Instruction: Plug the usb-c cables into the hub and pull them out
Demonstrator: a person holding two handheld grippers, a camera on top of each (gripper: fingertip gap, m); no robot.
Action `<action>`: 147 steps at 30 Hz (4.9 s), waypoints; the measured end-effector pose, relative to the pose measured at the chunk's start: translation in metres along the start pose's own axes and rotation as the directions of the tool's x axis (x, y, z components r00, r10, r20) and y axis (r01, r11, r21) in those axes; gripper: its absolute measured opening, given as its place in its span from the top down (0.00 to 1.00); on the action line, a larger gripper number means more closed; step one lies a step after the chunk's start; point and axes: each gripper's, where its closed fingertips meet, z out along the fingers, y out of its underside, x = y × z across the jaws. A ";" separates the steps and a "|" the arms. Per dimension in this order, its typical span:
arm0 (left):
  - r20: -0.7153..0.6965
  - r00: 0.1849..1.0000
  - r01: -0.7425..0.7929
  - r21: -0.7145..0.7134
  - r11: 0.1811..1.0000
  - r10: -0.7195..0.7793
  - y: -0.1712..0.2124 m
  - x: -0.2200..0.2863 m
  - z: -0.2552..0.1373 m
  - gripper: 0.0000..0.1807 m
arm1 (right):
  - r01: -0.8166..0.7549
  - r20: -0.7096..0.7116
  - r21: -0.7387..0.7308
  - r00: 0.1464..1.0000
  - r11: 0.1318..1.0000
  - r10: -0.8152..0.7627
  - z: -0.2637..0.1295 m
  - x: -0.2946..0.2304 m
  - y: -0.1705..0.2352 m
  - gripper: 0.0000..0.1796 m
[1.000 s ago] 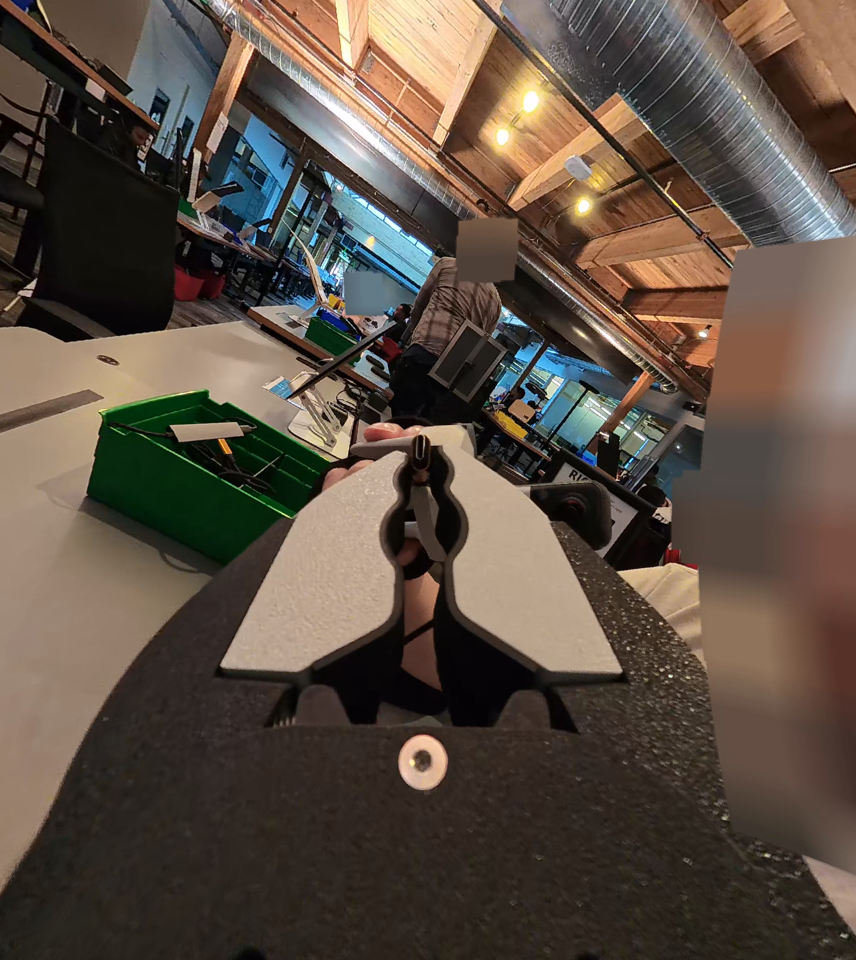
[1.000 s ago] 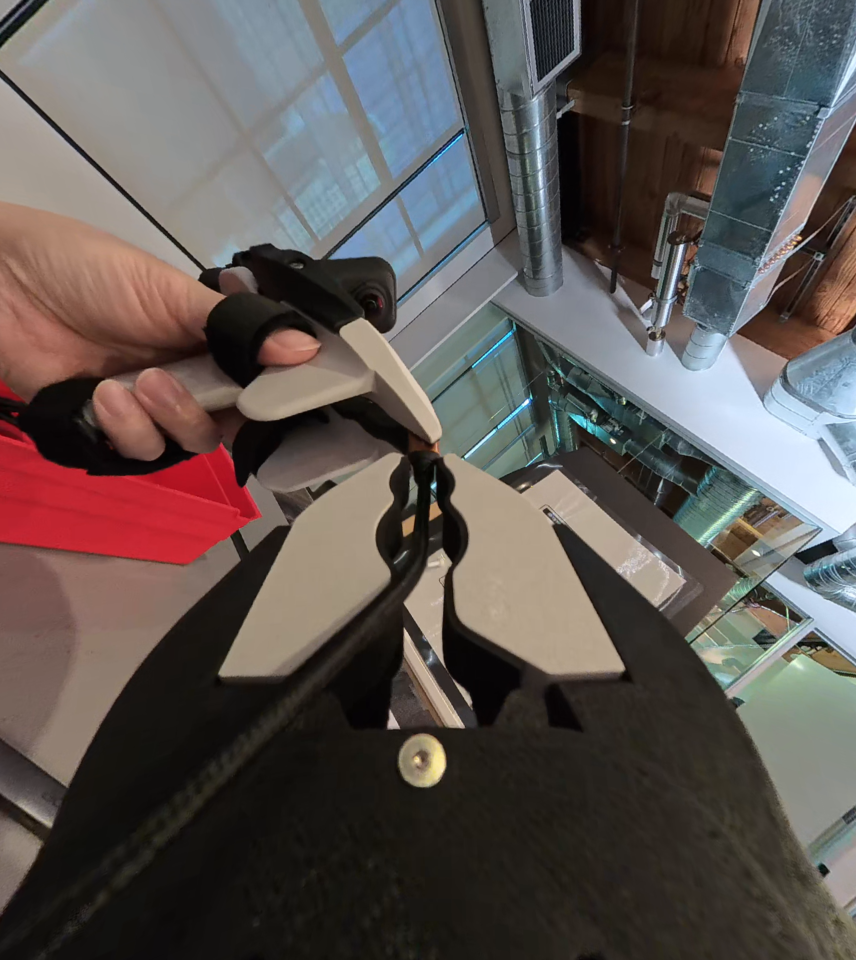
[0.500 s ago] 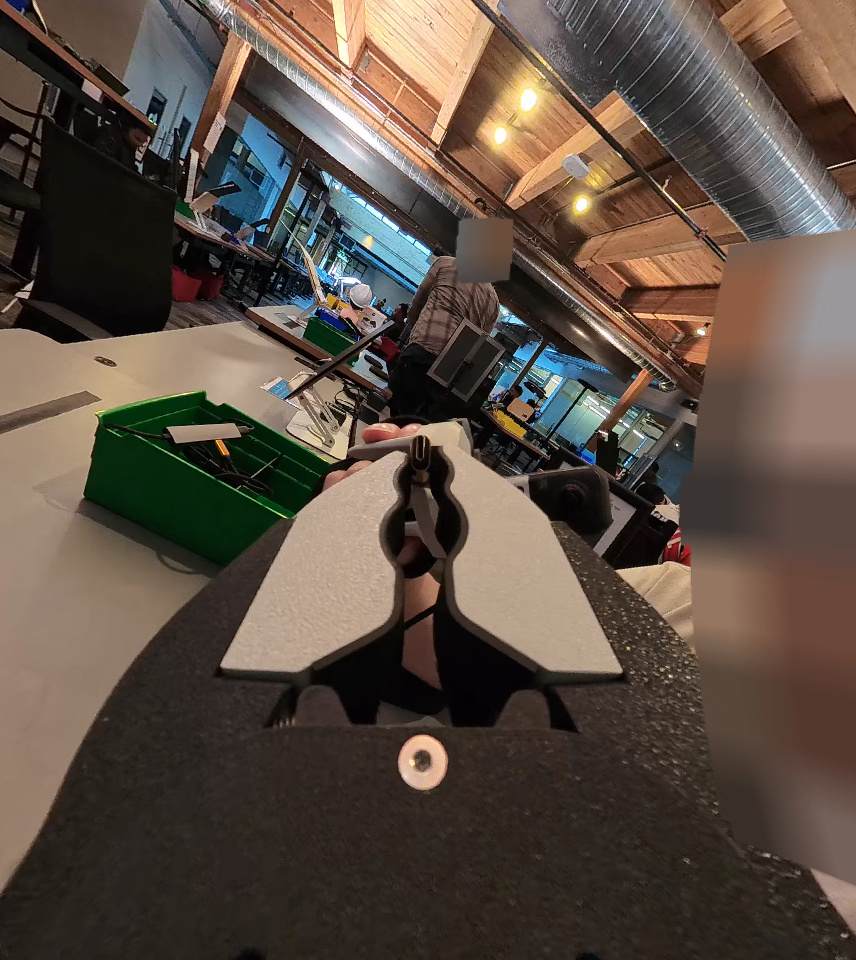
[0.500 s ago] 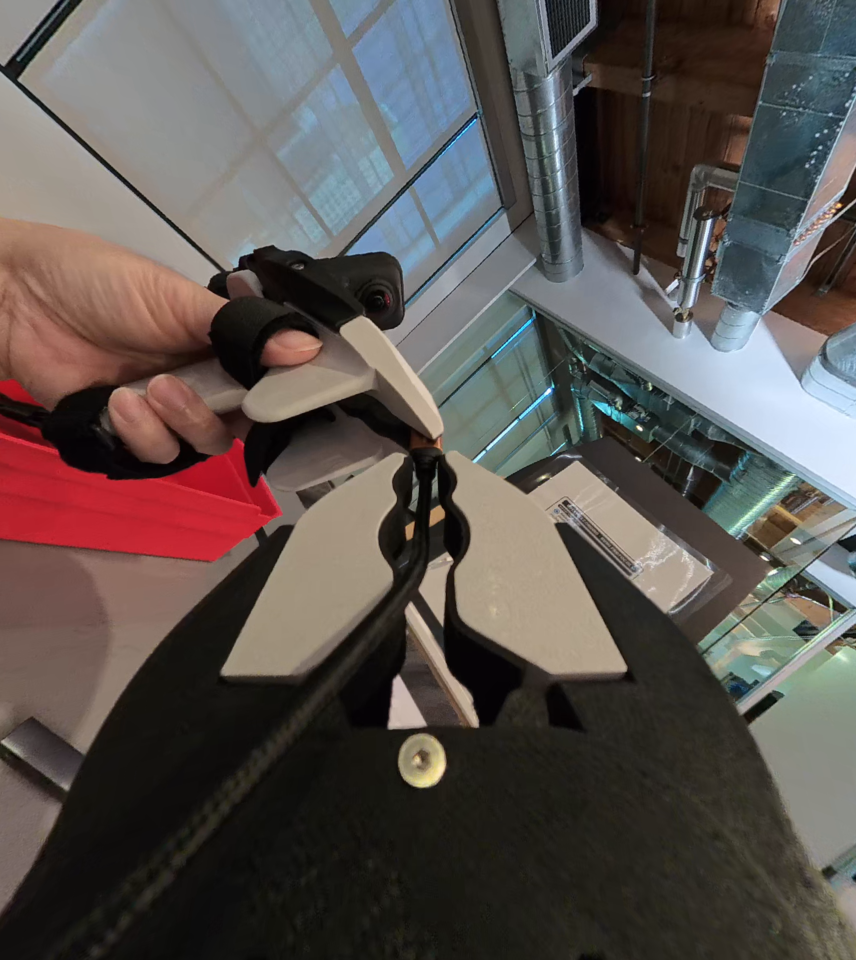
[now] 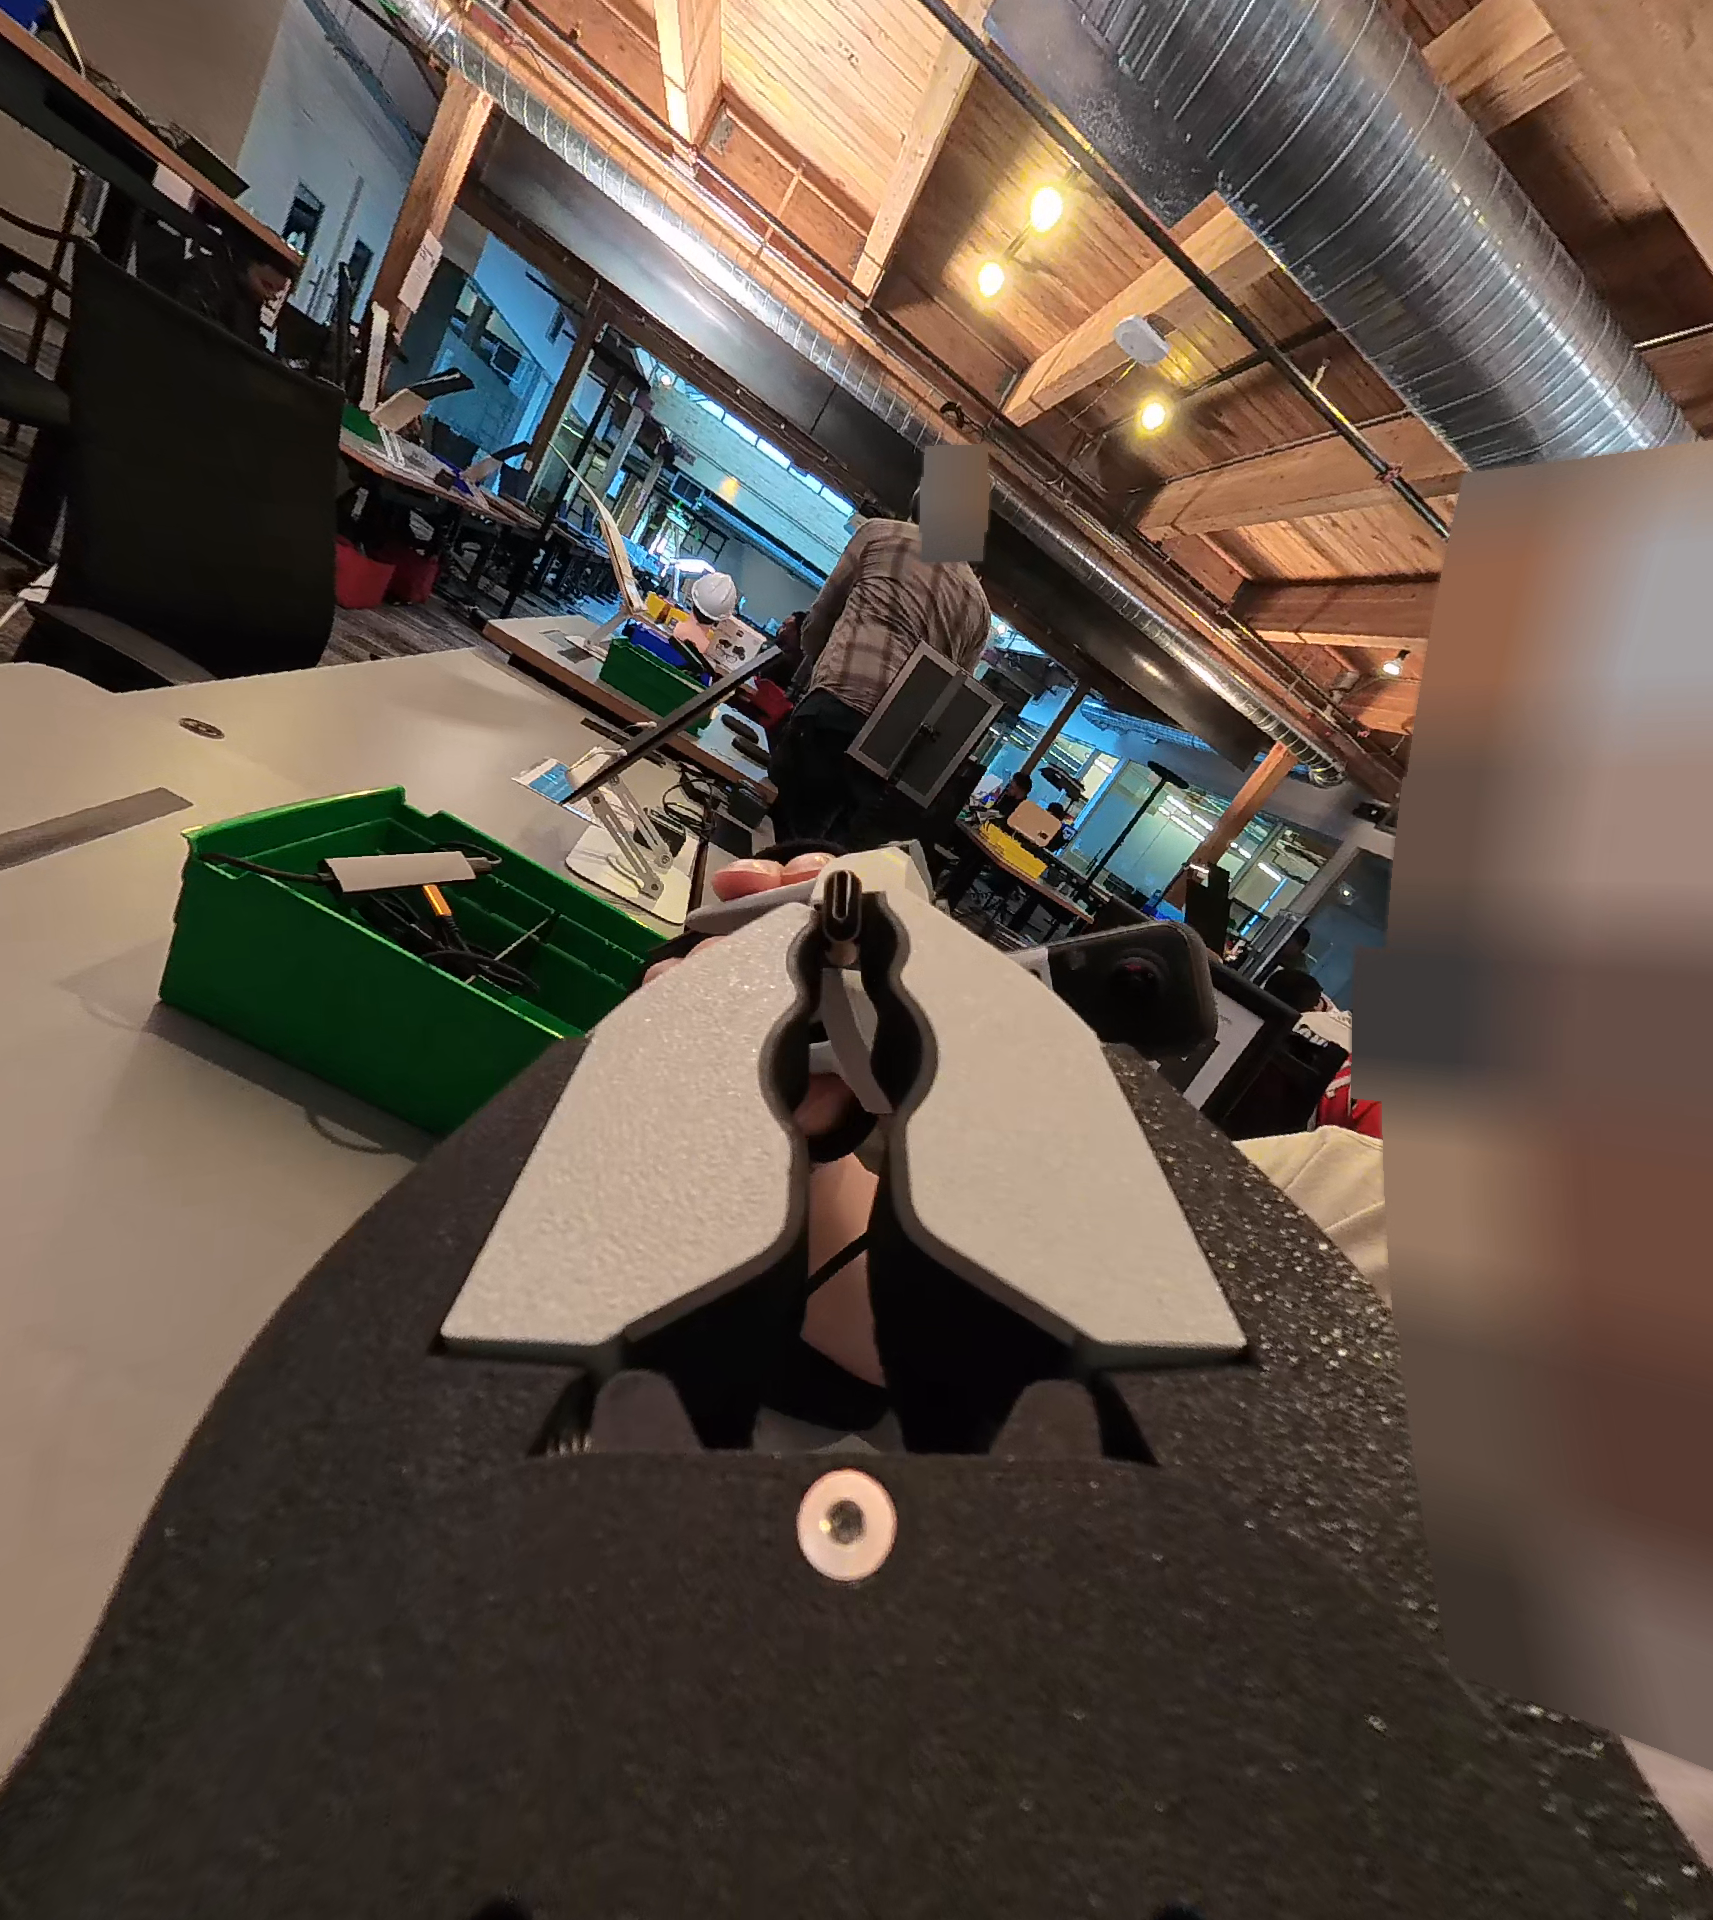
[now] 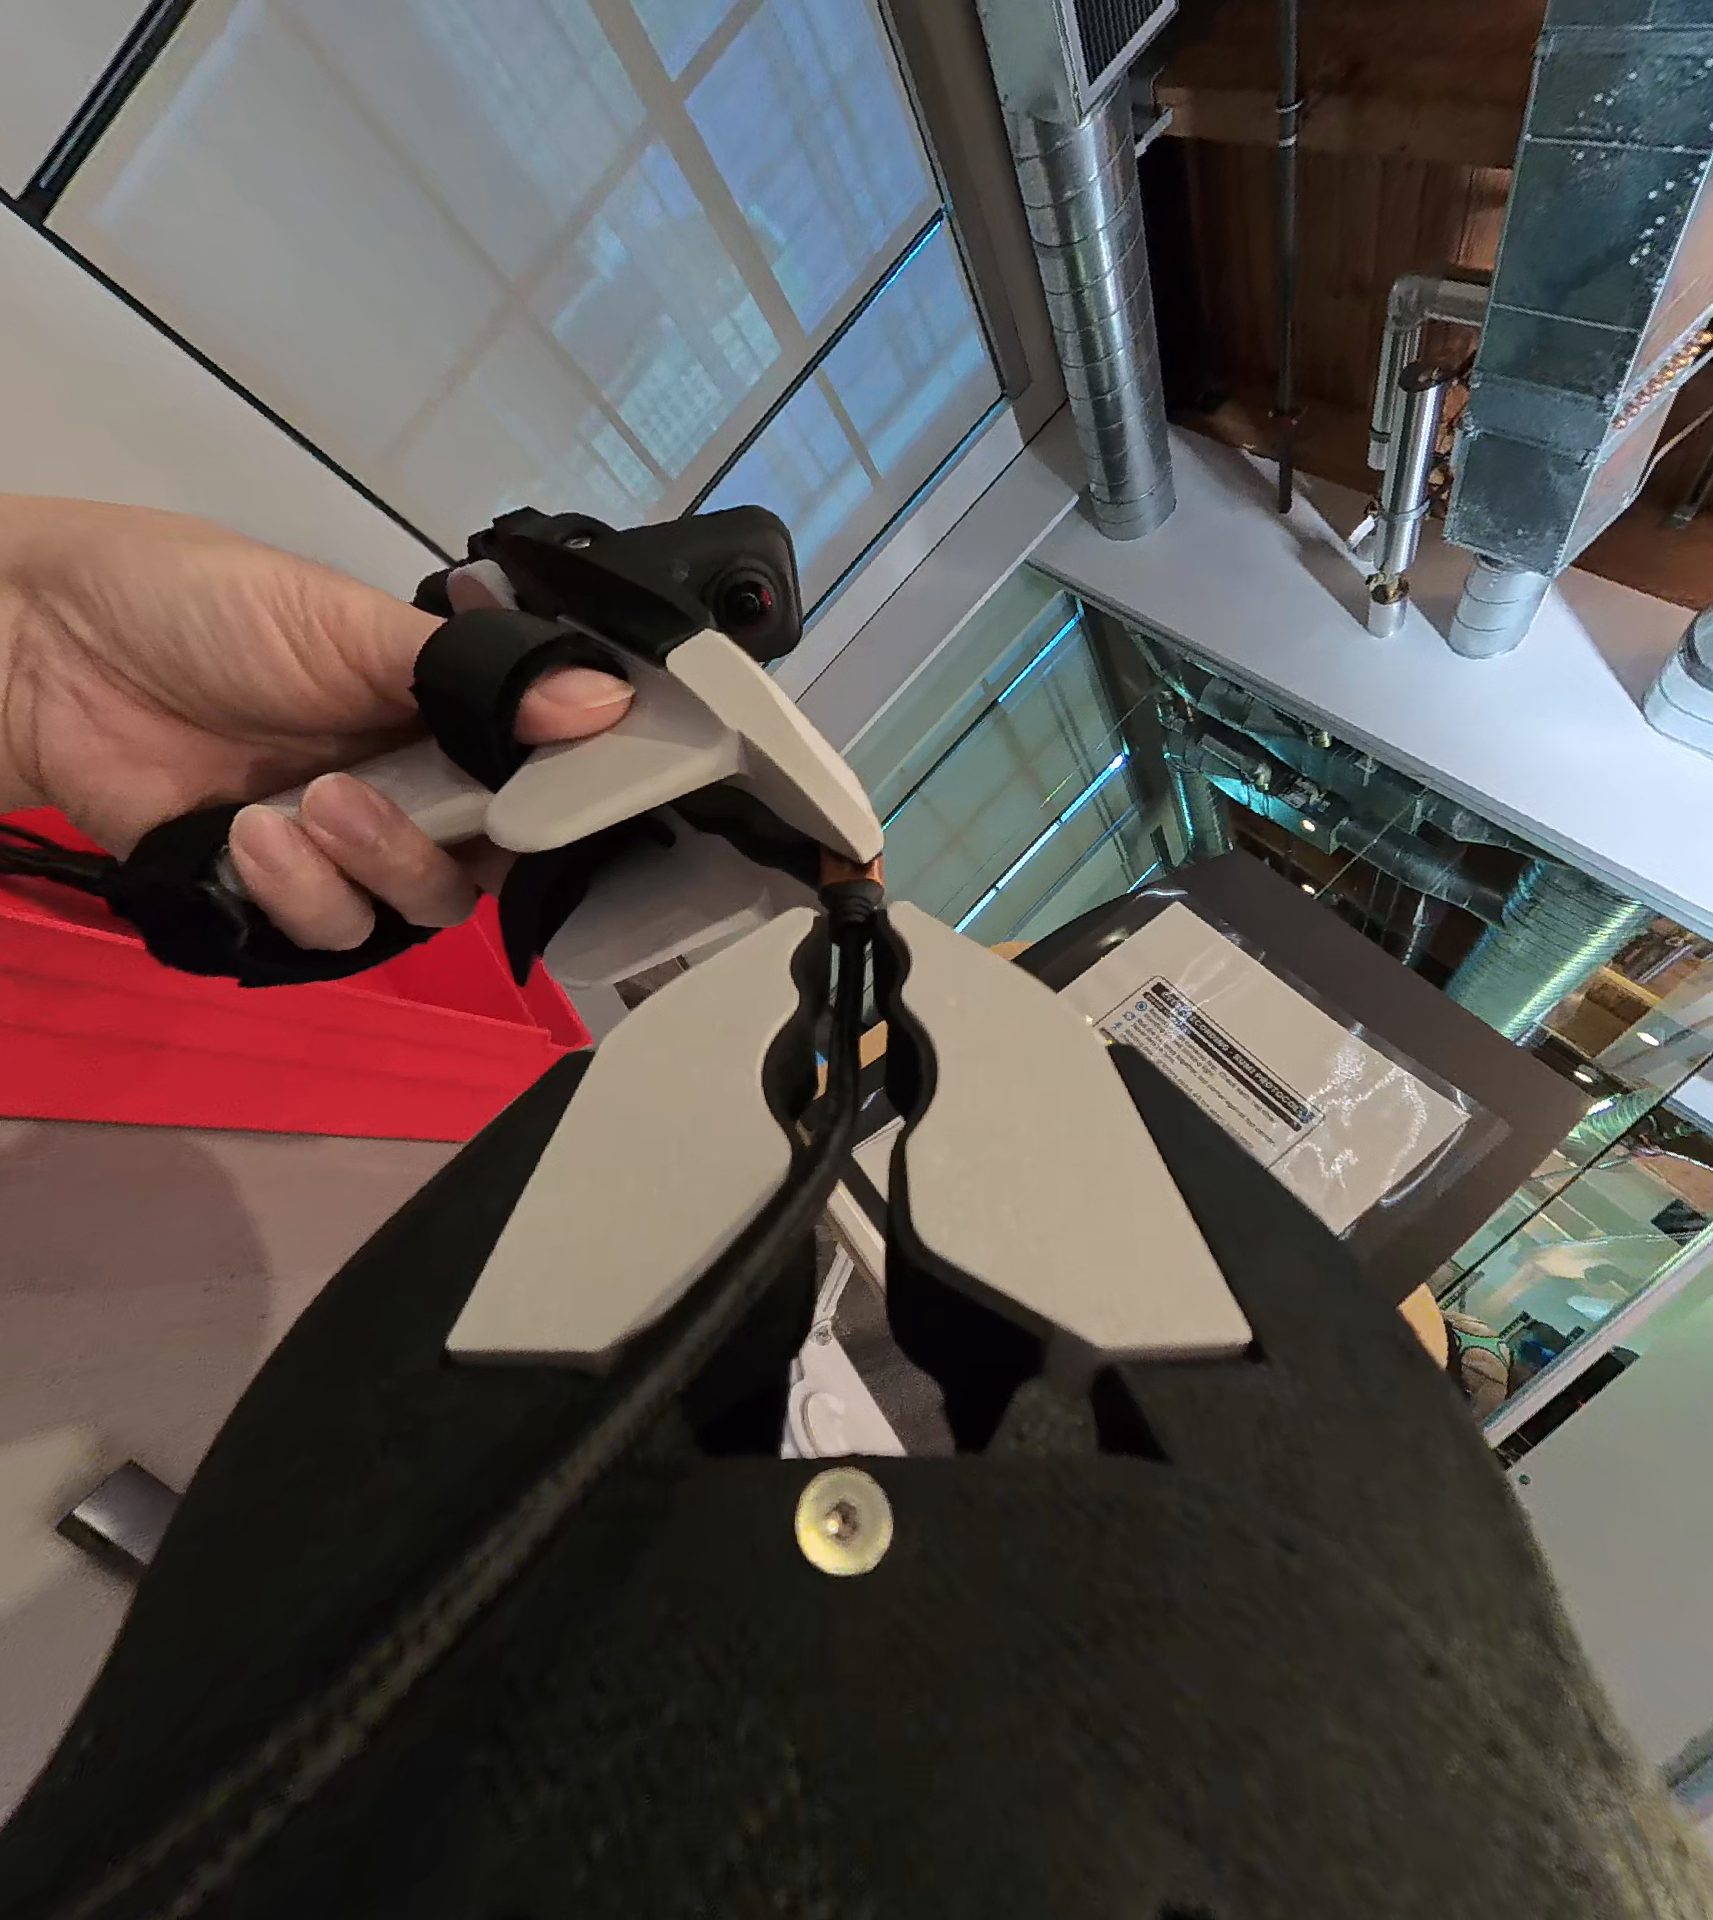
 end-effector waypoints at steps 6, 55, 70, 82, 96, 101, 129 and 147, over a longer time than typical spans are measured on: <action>0.001 1.000 0.003 0.001 1.000 -0.003 -0.001 0.000 -0.001 0.97 | 0.016 -0.015 -0.005 1.000 1.000 -0.016 0.001 0.000 0.000 0.96; 0.010 0.998 0.057 -0.003 0.998 -0.057 0.001 -0.007 -0.004 0.97 | 0.125 -0.016 -0.051 0.992 0.991 -0.126 0.001 -0.002 0.006 0.95; 0.010 0.999 0.054 -0.011 0.999 -0.053 0.002 -0.006 -0.003 0.97 | 0.122 -0.020 -0.043 0.992 0.992 -0.123 0.001 -0.002 0.005 0.95; 0.020 0.999 0.046 -0.007 0.999 -0.046 0.001 -0.007 -0.003 0.97 | 0.100 -0.021 -0.047 0.995 0.994 -0.101 0.001 -0.001 0.006 0.95; 0.027 0.999 -0.024 -0.034 0.999 0.025 0.002 -0.004 0.000 0.93 | 0.112 -0.024 -0.042 0.993 0.993 -0.113 -0.002 0.002 0.002 0.96; 0.312 0.886 -0.290 -0.202 0.935 0.343 0.000 -0.026 -0.019 0.79 | 0.131 -0.072 -0.082 0.988 0.988 -0.137 -0.013 0.027 0.007 0.96; 0.475 0.664 0.459 -0.869 0.188 0.577 0.207 -0.204 -0.122 0.75 | 0.197 -0.409 -0.128 0.882 0.972 -0.233 -0.116 0.148 -0.044 0.96; 0.496 0.647 0.477 -0.856 0.199 0.579 0.211 -0.206 -0.122 0.88 | 0.209 -0.401 -0.130 0.883 0.969 -0.244 -0.114 0.146 -0.045 0.96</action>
